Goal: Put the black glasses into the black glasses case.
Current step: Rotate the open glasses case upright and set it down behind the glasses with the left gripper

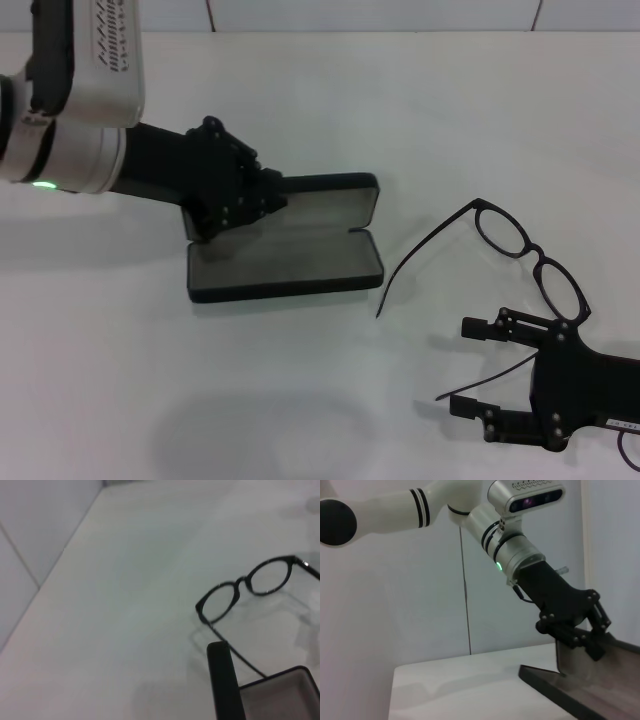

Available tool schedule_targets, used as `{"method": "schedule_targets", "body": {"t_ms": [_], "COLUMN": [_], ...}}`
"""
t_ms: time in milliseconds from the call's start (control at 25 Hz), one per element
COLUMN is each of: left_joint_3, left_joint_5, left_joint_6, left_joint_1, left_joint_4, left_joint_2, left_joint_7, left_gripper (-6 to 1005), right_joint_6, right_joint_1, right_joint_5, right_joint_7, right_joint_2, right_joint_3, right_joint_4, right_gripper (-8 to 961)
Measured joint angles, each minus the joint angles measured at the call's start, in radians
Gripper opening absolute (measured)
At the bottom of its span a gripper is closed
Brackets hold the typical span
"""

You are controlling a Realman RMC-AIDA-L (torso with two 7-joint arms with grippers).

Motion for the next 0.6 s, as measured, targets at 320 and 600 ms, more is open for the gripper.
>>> {"method": "schedule_targets", "body": {"t_ms": [320,600], "left_joint_3": [0.000,0.000], "left_joint_5": [-0.064,-0.120], "left_joint_6": [-0.094,-0.173], "left_joint_1": [-0.014,-0.028], "left_joint_4": [-0.121,-0.213], "left_joint_2": [0.000,0.000], "left_joint_7": [0.203,0.356], "left_gripper": [200,197], "right_joint_6": [0.000,0.000], "right_joint_1": [0.000,-0.002], "right_joint_5": [0.000,0.000], "right_joint_7": [0.000,0.000], "right_joint_2": [0.000,0.000], "right_joint_3": [0.000,0.000], "right_joint_4": [0.000,0.000], "right_gripper": [757,757]}}
